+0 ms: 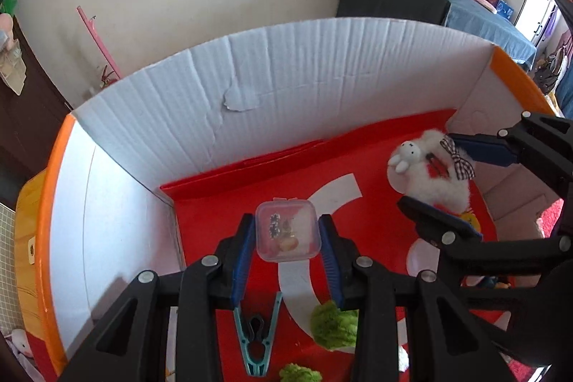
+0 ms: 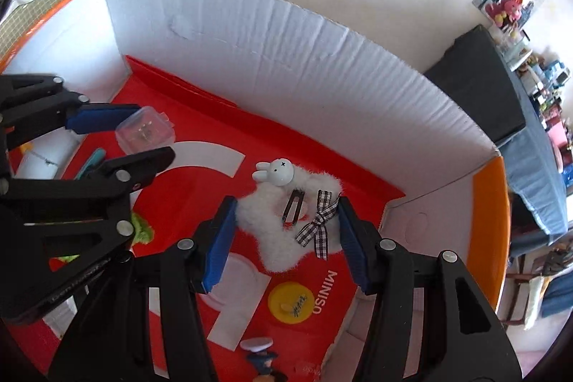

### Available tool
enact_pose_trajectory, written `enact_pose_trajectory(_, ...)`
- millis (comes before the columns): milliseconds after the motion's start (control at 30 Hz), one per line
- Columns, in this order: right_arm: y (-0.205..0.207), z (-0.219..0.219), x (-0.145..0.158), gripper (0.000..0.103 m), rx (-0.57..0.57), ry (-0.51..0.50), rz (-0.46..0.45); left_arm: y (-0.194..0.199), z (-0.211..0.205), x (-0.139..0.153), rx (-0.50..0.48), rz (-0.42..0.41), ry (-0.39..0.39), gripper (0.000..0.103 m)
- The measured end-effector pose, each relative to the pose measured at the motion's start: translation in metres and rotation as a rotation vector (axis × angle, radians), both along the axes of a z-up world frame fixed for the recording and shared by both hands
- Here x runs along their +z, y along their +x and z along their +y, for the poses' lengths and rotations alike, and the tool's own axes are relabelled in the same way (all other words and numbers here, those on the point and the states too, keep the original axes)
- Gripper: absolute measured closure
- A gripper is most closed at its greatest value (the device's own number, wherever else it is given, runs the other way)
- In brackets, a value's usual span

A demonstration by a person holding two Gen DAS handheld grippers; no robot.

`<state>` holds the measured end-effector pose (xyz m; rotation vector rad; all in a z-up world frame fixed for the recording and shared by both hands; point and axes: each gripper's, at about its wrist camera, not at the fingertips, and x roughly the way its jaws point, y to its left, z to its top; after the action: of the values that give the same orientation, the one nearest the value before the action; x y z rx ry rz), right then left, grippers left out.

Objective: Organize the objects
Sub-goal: 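Lower and release the clear box with the left tool while the right tool releases the bunny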

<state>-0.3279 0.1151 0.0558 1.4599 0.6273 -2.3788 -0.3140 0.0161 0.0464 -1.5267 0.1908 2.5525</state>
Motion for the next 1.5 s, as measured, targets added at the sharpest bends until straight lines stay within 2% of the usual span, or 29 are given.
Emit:
enact_pose_trajectory(233,-0.014,0.008,-0.017,0.05,-0.042,-0.011,-0.063,0.001,0.006,-0.008,-0.002,-0.029,0.008,0.066)
enact_pose_trajectory(533,-0.018,0.016,-0.02,0.049,-0.061,-0.054,-0.099,0.01,0.003,-0.013,-0.009,-0.035,0.009,0.066)
enact_pose_trajectory(1500,-0.024,0.014,-0.014,0.045,-0.061,-0.049,-0.107,0.04,-0.006,-0.009,-0.015,-0.032,0.009,0.061)
